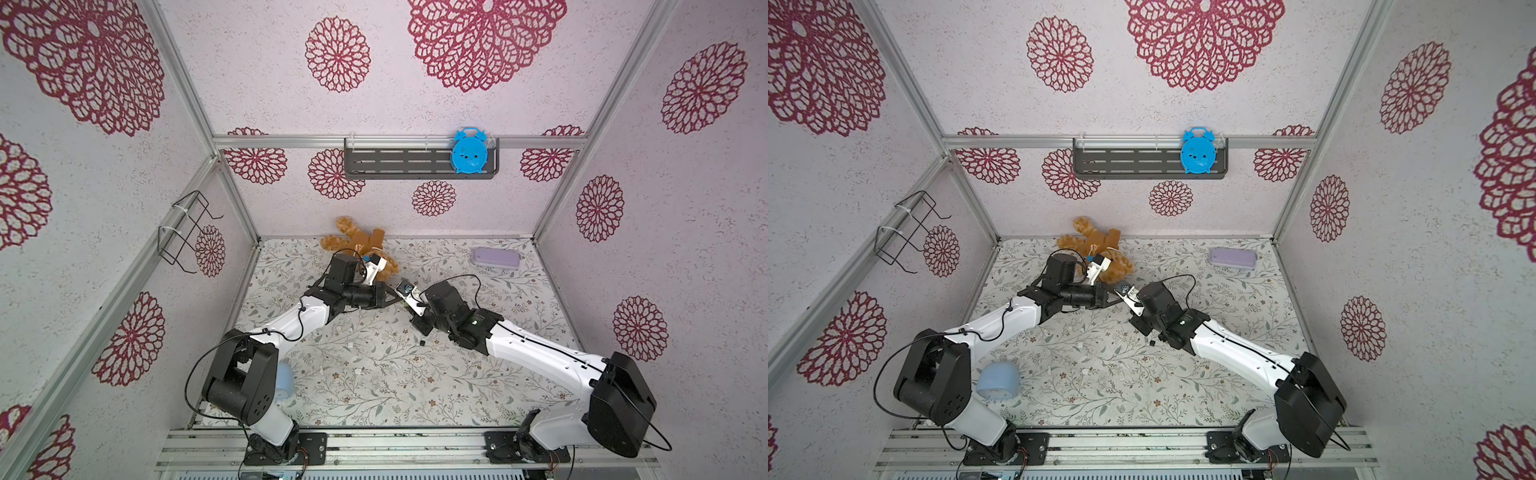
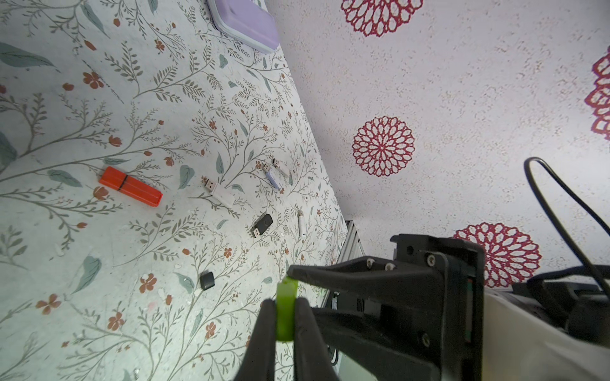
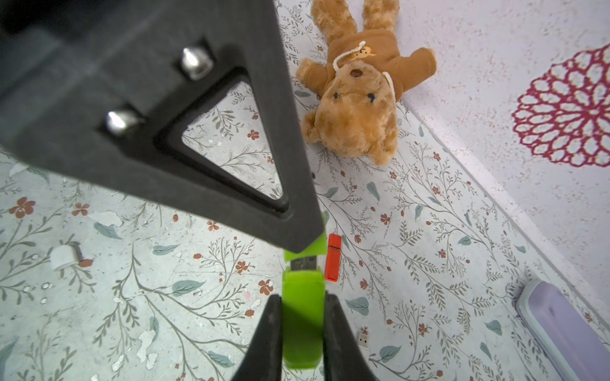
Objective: Close the usb drive cover
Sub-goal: Close the cover of the USB drive.
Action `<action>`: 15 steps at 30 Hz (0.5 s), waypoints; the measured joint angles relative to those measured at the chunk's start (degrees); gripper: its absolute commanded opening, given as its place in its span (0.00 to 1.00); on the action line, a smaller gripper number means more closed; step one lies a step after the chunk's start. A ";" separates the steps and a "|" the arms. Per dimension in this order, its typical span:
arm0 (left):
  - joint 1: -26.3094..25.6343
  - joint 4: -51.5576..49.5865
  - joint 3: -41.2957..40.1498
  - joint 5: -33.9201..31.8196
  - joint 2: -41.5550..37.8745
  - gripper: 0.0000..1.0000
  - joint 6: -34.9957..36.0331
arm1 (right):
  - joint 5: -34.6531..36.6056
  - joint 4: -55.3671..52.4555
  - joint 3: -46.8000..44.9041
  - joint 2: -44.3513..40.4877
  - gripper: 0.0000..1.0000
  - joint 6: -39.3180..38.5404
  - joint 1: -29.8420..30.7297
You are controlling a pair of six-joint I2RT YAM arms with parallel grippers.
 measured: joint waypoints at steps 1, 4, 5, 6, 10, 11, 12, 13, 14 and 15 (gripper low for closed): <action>0.00 -0.20 0.00 0.09 0.00 0.06 0.52 | -0.09 0.00 0.00 0.00 0.14 -0.09 0.00; 0.00 -2.12 0.33 0.50 0.02 0.06 2.45 | -1.09 -0.42 -0.04 0.00 0.14 -0.90 -0.02; 0.02 -2.82 0.48 0.68 0.04 0.07 2.97 | -1.44 -0.44 -0.11 0.00 0.14 -1.42 -0.07; 0.02 -3.52 0.68 1.25 0.11 0.07 3.45 | -1.95 -0.31 -0.11 0.00 0.14 -2.10 -0.07; 0.02 -6.16 1.88 2.60 0.87 0.07 5.01 | -2.36 -0.39 -0.11 -0.02 0.14 -5.03 -0.07; 0.02 -6.25 1.95 2.64 0.90 0.06 4.98 | -2.36 -0.42 -0.11 -0.02 0.14 -5.40 -0.07; 0.02 -5.99 1.86 2.67 0.87 0.07 4.57 | -2.34 -0.37 -0.11 -0.02 0.14 -5.70 -0.07; 0.02 -5.33 1.60 2.71 0.87 0.05 3.91 | -2.38 -0.39 -0.11 -0.02 0.14 -5.75 -0.11; 0.02 -4.50 1.18 2.73 0.87 0.05 3.13 | -2.43 -0.42 -0.11 -0.02 0.14 -5.73 -0.17; 0.02 -3.61 0.68 2.80 0.85 0.06 2.10 | -2.43 -0.42 -0.20 -0.02 0.14 -5.70 -0.20</action>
